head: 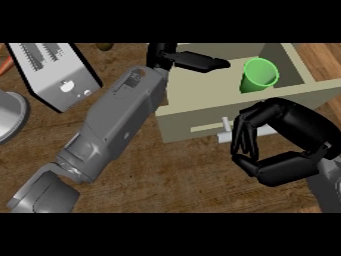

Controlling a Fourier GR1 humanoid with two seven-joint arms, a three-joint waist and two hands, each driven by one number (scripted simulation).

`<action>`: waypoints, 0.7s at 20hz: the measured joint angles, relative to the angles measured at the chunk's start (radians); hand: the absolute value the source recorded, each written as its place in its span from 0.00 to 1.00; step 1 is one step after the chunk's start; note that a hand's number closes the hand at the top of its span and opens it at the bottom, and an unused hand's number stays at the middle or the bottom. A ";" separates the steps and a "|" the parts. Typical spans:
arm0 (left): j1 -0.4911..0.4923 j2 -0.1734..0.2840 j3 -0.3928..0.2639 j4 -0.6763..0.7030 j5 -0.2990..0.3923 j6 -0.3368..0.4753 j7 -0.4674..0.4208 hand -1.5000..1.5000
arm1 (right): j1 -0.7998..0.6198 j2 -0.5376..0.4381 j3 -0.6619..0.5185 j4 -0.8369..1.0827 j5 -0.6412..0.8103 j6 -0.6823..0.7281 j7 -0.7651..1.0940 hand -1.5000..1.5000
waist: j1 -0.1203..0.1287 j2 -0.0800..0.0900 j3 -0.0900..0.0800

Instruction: Pick up the cup, place it into the drawer and close the drawer

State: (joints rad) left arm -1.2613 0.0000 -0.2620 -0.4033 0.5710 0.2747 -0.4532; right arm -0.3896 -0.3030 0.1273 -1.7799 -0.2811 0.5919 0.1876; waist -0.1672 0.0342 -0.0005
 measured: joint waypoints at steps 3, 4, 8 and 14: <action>-0.014 0.000 0.002 0.007 0.027 0.019 -0.014 0.00 | 0.029 -0.040 0.039 -0.001 0.084 0.022 0.021 0.00 | 0.031 -0.007 0.001; -0.008 0.000 0.002 0.010 0.035 0.024 -0.024 0.00 | 0.033 -0.052 0.050 -0.009 0.126 0.020 0.021 0.00 | 0.040 -0.009 0.001; 0.005 0.000 0.012 0.016 0.058 0.026 -0.050 0.00 | 0.070 -0.080 0.096 -0.003 0.330 -0.021 -0.028 0.00 | 0.086 -0.016 0.001; 0.060 0.009 0.041 0.000 0.075 -0.025 -0.096 0.00 | 0.098 -0.050 0.181 0.188 0.579 -0.138 -0.134 0.00 | 0.153 -0.022 0.001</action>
State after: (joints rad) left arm -1.2017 0.0088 -0.2207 -0.4035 0.6458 0.2499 -0.5487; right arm -0.2920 -0.3530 0.3080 -1.5924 0.2974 0.4541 0.0538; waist -0.0144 0.0120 0.0009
